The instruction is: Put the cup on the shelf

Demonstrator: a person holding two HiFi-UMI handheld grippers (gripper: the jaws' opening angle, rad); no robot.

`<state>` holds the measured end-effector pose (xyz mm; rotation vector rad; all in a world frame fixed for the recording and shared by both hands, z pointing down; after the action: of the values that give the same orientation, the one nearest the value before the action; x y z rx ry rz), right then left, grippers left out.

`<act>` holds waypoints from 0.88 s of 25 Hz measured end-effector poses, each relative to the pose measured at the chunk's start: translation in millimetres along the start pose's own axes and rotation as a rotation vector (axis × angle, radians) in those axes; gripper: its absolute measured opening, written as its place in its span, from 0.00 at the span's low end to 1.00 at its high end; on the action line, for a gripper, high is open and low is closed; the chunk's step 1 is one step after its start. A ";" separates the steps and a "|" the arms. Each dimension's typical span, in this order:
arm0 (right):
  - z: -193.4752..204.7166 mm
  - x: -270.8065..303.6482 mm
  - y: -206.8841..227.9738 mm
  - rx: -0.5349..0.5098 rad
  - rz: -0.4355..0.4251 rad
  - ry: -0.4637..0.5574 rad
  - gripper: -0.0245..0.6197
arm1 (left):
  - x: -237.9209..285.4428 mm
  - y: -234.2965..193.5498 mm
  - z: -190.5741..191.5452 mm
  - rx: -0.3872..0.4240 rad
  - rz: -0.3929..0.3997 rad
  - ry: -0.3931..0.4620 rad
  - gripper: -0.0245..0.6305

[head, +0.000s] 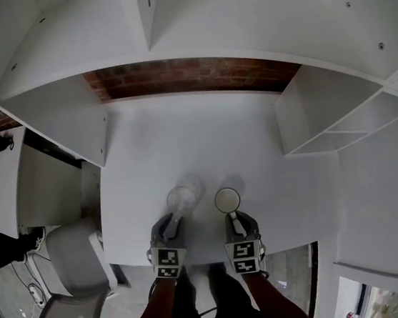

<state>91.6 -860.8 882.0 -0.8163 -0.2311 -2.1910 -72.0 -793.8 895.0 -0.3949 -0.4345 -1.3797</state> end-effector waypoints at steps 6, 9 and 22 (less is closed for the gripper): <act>-1.3 -5.5 -0.2 0.036 -0.017 0.025 0.15 | -6.7 -1.4 -8.0 0.021 0.014 0.032 0.10; 0.4 -11.4 0.1 0.048 -0.029 0.023 0.14 | -15.0 -4.5 -15.6 0.014 0.022 0.059 0.10; -50.3 -65.3 13.3 0.037 0.003 0.118 0.14 | -70.1 -17.1 -84.4 0.071 0.034 0.130 0.10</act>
<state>109.4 -850.6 801.0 -0.6636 -0.2109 -2.2170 -93.1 -780.1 786.8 -0.2521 -0.3675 -1.3441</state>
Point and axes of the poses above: the fingertips, and each gripper's own axes: x forward along the fingers, y to its right, z out of its underside, the point moved 3 cm from there along -x, backward along the fingers, and after that the axes turned 4 degrees about z, right-handed, at the moved point
